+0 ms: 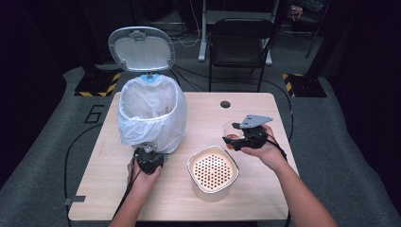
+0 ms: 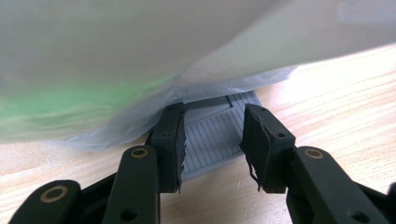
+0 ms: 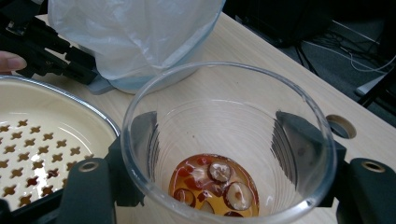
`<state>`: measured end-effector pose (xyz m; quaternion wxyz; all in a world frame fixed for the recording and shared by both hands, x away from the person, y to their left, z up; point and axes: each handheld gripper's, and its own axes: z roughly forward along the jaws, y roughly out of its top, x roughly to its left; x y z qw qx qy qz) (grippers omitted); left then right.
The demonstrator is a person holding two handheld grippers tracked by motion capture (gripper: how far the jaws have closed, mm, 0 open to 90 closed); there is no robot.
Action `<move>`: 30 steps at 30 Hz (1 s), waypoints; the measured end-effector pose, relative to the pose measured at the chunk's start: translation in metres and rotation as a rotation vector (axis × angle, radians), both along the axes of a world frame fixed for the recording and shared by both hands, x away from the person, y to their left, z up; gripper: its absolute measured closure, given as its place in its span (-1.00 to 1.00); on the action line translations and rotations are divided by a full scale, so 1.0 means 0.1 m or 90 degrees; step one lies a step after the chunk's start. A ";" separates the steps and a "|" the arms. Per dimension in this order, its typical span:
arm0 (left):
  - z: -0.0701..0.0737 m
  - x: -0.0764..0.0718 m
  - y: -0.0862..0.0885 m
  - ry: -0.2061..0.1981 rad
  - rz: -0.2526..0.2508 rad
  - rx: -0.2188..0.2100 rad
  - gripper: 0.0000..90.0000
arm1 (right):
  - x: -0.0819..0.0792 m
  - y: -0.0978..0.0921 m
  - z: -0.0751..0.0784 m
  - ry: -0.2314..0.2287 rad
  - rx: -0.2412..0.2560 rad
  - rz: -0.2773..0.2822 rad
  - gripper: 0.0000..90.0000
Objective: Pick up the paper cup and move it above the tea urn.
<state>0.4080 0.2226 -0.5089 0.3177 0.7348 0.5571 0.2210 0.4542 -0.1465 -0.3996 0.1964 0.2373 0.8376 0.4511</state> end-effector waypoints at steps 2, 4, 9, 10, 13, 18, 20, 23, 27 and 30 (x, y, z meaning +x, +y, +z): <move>0.00 0.00 0.00 0.000 0.000 0.000 0.31 | 0.01 0.02 0.02 -0.001 -0.002 0.008 -0.29; 0.00 0.00 0.00 0.000 0.000 0.000 0.31 | 0.01 0.03 0.03 -0.012 -0.005 0.014 -0.29; 0.00 0.00 0.00 0.000 -0.001 0.000 0.31 | -0.01 0.08 0.09 -0.046 0.005 0.050 -0.29; 0.00 0.00 0.00 0.000 -0.001 0.000 0.31 | -0.02 0.09 0.10 -0.060 -0.001 0.060 -0.29; 0.00 0.00 0.00 0.001 -0.001 0.000 0.31 | -0.06 0.12 0.14 -0.106 -0.024 0.085 -0.29; 0.00 0.00 0.00 0.000 0.000 -0.001 0.31 | -0.12 0.16 0.17 -0.168 -0.058 0.133 -0.28; 0.00 0.00 0.00 0.000 0.000 -0.001 0.31 | -0.14 0.17 0.18 -0.186 -0.068 0.141 -0.28; 0.00 0.00 0.01 0.002 -0.003 0.003 0.31 | -0.20 0.21 0.17 -0.227 -0.105 0.156 -0.28; 0.00 0.00 0.01 0.002 -0.004 0.005 0.31 | -0.30 0.27 0.17 -0.288 -0.160 0.179 -0.27; 0.00 0.00 0.01 0.002 -0.004 0.005 0.31 | -0.39 0.32 0.15 -0.341 -0.211 0.187 -0.27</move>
